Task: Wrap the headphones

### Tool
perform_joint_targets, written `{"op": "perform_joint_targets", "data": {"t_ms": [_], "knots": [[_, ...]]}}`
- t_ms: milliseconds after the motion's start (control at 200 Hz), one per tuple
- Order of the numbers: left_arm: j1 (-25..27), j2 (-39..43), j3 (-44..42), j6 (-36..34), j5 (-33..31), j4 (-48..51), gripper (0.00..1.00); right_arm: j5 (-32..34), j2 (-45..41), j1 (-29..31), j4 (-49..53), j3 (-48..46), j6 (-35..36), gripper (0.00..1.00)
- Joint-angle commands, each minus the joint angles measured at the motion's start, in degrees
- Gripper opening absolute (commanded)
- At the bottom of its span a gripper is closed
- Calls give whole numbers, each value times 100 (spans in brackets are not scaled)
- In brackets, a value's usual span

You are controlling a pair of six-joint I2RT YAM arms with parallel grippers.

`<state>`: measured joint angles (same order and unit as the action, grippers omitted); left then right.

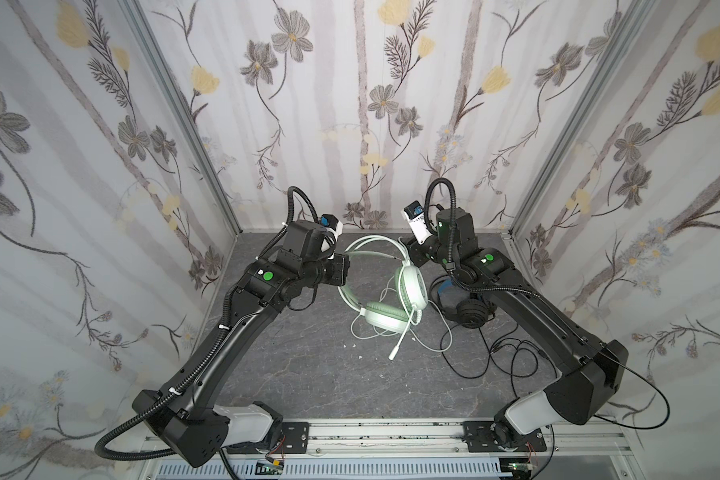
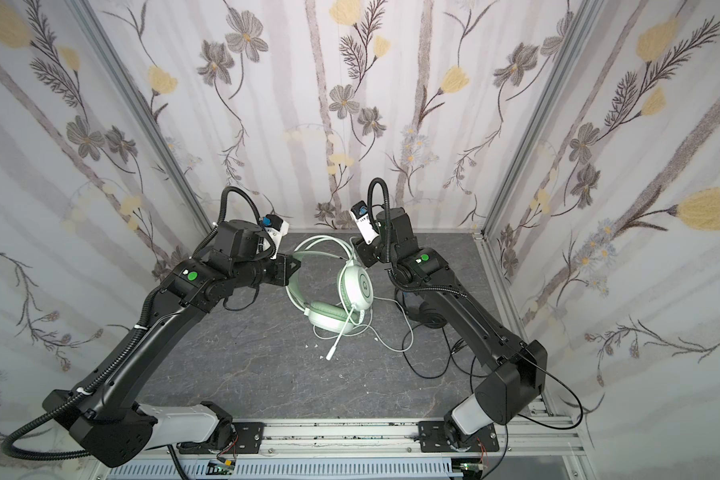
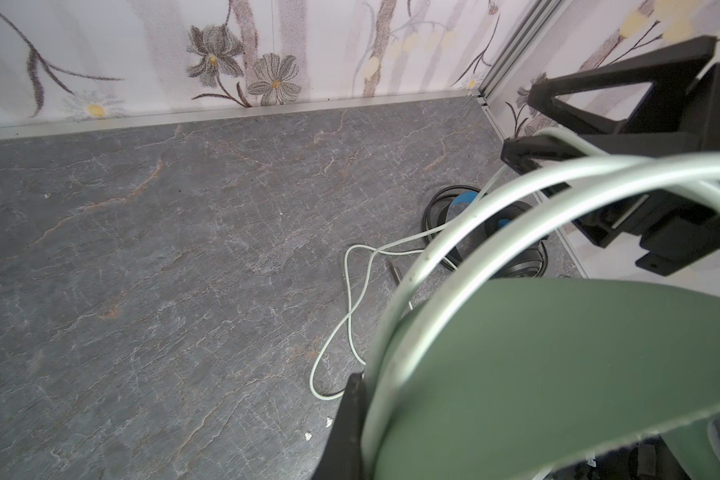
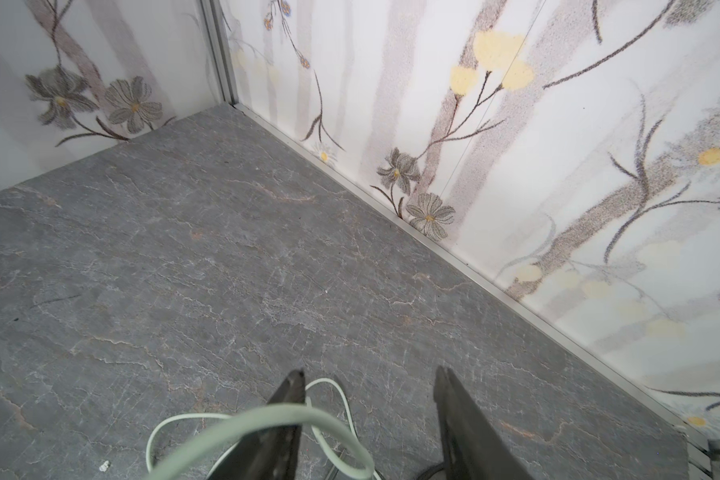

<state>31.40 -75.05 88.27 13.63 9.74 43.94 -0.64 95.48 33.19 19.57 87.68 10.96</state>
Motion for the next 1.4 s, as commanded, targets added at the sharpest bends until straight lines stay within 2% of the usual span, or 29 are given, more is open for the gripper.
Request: {"op": "perform_joint_targets", "data": {"t_ms": [0, 240, 525, 784, 1059, 1169, 1309, 1394], "knots": [[-38, 59, 72, 393, 328, -611, 0, -627, -215, -53, -853, -345, -63, 54], [-90, 5, 375, 851, 778, -1081, 0, -1570, -754, -316, -2164, -1376, -526, 59], [-99, -95, 816, 1123, 880, -1216, 0, -2099, -1014, -371, -3443, -2242, -923, 62], [-96, -210, 1134, 1392, 1020, -1406, 0, -2294, -897, -383, -4156, -2532, -1382, 62], [-99, -195, 1087, 1720, 1191, -1779, 0, -2543, -561, -385, -4884, -2540, -1891, 62], [-106, -165, 1040, 1705, 1166, -1757, 0, -2502, -550, -390, -4841, -2483, -1872, 47], [-99, -41, 851, 1701, 1050, -1756, 0, -2375, -761, -410, -4660, -2447, -1654, 13], [-112, 14, 751, 1702, 994, -1757, 0, -2198, -918, -414, -4310, -2344, -1407, 1]]}}
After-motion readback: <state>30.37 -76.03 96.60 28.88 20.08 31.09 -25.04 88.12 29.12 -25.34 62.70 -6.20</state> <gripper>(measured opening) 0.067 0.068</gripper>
